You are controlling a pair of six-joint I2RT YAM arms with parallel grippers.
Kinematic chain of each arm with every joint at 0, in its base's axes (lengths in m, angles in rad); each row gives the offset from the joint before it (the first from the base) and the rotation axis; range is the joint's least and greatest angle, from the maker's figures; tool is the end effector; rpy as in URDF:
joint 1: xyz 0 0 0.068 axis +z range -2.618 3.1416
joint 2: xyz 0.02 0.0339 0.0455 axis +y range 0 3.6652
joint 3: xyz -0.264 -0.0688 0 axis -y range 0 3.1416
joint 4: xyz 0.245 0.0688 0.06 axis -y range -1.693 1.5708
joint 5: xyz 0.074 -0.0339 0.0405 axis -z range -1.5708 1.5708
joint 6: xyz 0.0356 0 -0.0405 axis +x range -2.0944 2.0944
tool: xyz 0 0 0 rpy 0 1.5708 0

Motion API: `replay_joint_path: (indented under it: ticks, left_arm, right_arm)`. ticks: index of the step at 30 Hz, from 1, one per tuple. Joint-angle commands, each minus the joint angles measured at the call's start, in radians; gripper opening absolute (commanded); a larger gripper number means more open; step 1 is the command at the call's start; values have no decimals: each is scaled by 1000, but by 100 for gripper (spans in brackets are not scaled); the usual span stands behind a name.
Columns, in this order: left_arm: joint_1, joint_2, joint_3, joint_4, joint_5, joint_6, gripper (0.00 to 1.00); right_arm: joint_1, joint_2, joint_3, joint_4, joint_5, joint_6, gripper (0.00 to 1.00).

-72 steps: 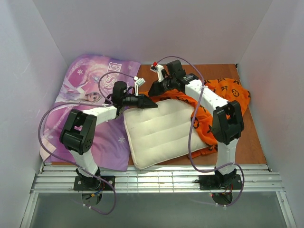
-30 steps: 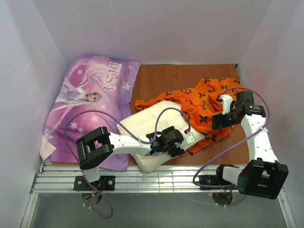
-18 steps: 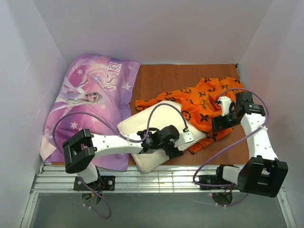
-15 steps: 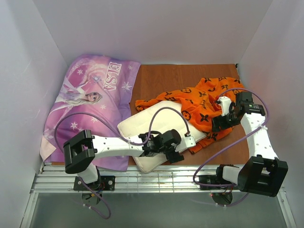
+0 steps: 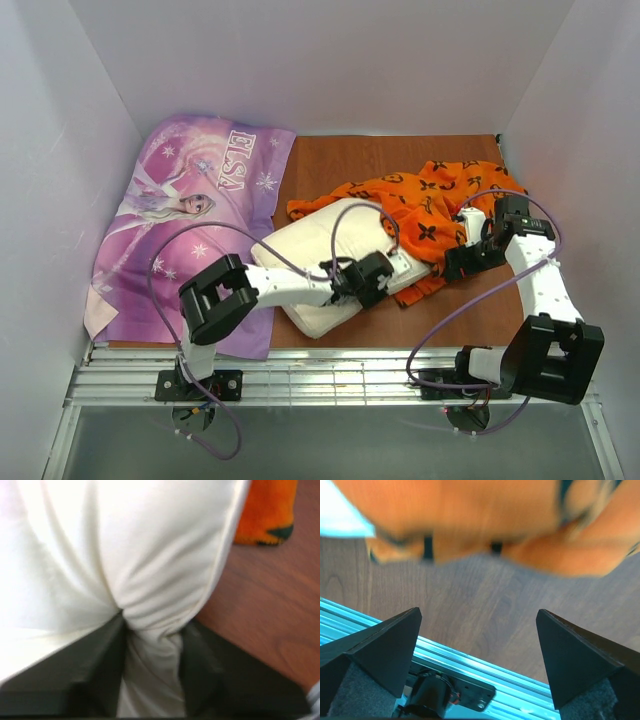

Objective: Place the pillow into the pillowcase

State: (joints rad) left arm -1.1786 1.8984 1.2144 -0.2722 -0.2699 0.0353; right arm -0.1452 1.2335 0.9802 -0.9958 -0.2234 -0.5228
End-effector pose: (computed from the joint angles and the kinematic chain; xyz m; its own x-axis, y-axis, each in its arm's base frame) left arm 0.1598 -0.3616 0.1667 -0.2827 0.7725 -0.5686 0.8424 0.4835 0.2381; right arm 0.2181 -0.0239 0.2562 -0.8492 -0.3679 -0.3789 -0.4065 0.9133 0.0242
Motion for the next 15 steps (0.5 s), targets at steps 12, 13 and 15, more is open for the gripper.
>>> replay_joint_path:
  ticks: [12, 13, 15]
  left_arm:
    - [267, 96, 224, -55, 523, -296, 0]
    - [273, 94, 238, -55, 547, -302, 0]
    - [289, 96, 255, -58, 574, -321, 0]
  right_arm:
    - [-10, 207, -95, 472, -290, 349, 81]
    - [-8, 225, -104, 515, -297, 403, 81]
    - [-4, 268, -127, 531, -298, 450, 79]
